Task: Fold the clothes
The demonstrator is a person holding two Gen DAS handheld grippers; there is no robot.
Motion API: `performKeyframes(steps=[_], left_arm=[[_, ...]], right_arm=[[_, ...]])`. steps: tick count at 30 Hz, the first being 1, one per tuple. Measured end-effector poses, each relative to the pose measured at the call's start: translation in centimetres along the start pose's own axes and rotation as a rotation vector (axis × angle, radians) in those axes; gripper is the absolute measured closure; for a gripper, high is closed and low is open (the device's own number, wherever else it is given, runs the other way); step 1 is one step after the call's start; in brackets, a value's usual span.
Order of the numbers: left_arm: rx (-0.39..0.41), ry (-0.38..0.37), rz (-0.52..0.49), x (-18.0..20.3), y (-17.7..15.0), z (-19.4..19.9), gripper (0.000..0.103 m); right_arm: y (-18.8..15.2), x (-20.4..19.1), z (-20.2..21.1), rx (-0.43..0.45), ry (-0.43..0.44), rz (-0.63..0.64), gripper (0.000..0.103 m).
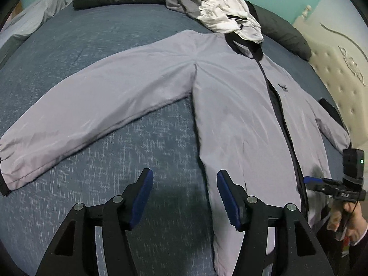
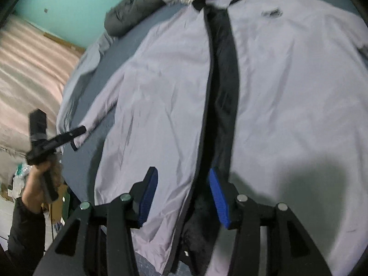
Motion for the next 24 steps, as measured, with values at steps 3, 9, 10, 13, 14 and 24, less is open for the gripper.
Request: performKeyframes(steps=[3,9,10,13,14,24], left_arm=[[-0.010,0.000,0.000,0.2,-0.6,0.2,0.041],[-0.017,-0.005,0.003,0.9,-1.6,0.4,0.041],[-0.018,-0.009,0.005,1.1,-1.7,0.3,0.041],[-0.029,-0.015,-0.008,2.0,-2.3,-0.1,0.041],[-0.032,-0.019,-0.013,2.3,-2.4,-0.2,0.041],[-0.026,-0.037,0.019,2.5,-3.1,0.0,0.041]], right_arm=[[-0.5,-0.4,-1.4,-0.033,0.000,0.023,0.056],[-1.3,0.9,-1.6,-0.037,0.002,-0.008,0.101],[-1.3,1.0,-1.2,-0.031,-0.002,-0.002,0.102],[-1.1,1.3,0.0,-0.003,-0.011,0.009,0.103],[-0.9,1.4,0.5,0.009,-0.012,0.006,0.103],[-0.5,0.9,-1.0,-0.056,-0.015,-0.007,0.050]])
Point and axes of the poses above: each gripper's, at about its wrist camera, not at the fingertips, and z roughly against the way its jaws point, x to its right, y to its top, the point moved 4 cm from there along -z, roughly the way its jaws point, and after that the axes turned 1 degree about -y, right-handed, at the moved point
